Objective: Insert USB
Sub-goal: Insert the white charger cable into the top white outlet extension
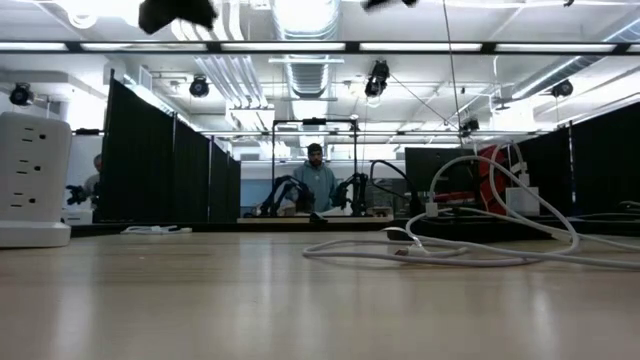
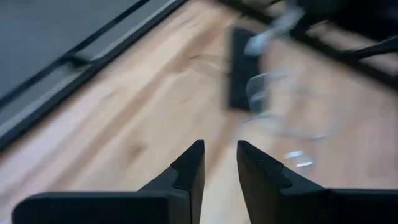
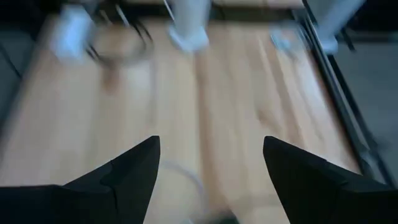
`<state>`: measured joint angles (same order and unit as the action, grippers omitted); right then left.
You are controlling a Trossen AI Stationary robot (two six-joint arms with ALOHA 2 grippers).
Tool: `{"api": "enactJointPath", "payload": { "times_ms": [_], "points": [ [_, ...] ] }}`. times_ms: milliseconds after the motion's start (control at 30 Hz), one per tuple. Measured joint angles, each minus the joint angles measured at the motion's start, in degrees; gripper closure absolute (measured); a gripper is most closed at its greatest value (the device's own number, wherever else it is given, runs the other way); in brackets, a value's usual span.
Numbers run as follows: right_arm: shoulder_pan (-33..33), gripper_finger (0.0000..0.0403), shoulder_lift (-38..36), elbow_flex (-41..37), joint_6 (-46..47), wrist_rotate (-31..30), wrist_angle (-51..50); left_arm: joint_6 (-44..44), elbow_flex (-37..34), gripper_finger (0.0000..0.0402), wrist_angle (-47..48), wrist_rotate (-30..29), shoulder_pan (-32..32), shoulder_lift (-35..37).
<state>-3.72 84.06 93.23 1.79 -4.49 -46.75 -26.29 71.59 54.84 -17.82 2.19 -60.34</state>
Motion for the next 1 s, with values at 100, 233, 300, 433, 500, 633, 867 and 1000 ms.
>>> {"api": "enactJointPath", "payload": {
  "times_ms": [100,233,300,433,500,633,867,1000],
  "points": [
    [-3.4,0.0140,1.7,0.0,3.7,-1.3,4.7,4.2,2.3,0.0337,7.5,0.3,6.8,-2.2],
    [-6.0,0.0148,4.7,-0.1,8.6,-1.5,5.8,6.6,3.8,0.0338,17.7,0.4,17.8,-6.7],
    [-6.8,0.0150,6.1,-0.1,9.8,-1.5,5.8,8.0,3.8,0.0338,21.1,1.0,23.7,-9.5],
    [-7.4,0.0149,8.2,-0.1,10.5,0.1,6.0,13.1,3.4,0.0335,22.7,3.9,33.5,-15.3],
    [-7.4,0.0144,8.6,-0.1,11.4,0.5,6.2,15.9,3.4,0.0330,22.2,4.6,37.1,-18.5],
    [-7.5,0.0131,8.3,-0.1,12.2,2.2,6.3,18.7,3.4,0.0312,21.5,5.0,42.1,-25.0],
    [-8.1,0.0116,7.0,-0.1,16.0,7.0,4.8,21.7,3.3,0.0255,20.1,5.3,48.0,-35.7],
    [-9.3,0.0114,7.0,-0.1,17.6,7.1,2.0,24.4,3.3,0.0214,15.4,5.4,50.0,-38.7]
  ]
}}
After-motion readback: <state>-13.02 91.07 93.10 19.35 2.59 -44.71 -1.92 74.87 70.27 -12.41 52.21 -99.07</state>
